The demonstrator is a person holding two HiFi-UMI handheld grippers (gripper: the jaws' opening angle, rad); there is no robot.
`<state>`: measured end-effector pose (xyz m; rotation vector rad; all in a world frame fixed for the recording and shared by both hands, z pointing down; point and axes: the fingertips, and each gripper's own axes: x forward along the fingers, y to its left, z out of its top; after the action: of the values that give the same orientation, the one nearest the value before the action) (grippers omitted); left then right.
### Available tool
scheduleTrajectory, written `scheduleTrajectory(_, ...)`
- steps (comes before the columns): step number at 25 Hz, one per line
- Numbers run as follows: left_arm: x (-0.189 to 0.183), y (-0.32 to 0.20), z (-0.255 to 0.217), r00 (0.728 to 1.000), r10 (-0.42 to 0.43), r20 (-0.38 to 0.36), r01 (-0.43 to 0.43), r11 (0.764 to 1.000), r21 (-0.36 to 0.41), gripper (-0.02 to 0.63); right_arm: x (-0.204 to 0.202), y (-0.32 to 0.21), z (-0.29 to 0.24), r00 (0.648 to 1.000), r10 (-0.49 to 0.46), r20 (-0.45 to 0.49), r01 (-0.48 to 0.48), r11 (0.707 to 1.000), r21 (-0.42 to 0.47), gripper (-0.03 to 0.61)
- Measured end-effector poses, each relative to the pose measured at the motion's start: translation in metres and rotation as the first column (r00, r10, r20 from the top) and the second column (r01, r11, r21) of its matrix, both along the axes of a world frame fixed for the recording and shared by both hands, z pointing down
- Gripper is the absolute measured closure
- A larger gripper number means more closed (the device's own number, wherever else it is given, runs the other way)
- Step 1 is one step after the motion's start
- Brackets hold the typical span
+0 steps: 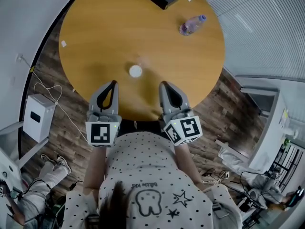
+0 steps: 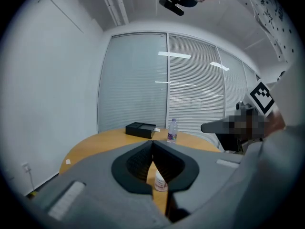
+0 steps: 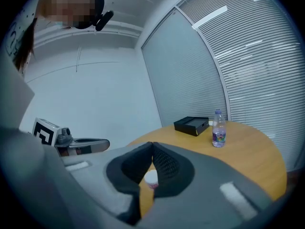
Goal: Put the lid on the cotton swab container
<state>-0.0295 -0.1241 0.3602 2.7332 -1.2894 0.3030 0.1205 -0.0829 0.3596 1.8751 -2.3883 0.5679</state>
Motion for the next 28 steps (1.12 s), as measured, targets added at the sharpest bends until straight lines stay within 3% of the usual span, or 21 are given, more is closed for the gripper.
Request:
scheduleTrajectory(20,0.005,-0.001,0.011,1.000,-0.007,0.003,0.007,0.999,-0.032,0.603,-0.007,-0.006,0.009,0.998,-0.069,-0.010,0.069,0.998,-0.012,0.574)
scheduleTrajectory(28,0.004,0.000,0.021,1.000,0.009,0.028,-0.009,0.999,-0.031,0.600,-0.008,-0.008,0.003,0.996,-0.090,-0.006,0.090,0.996,0.025,0.574)
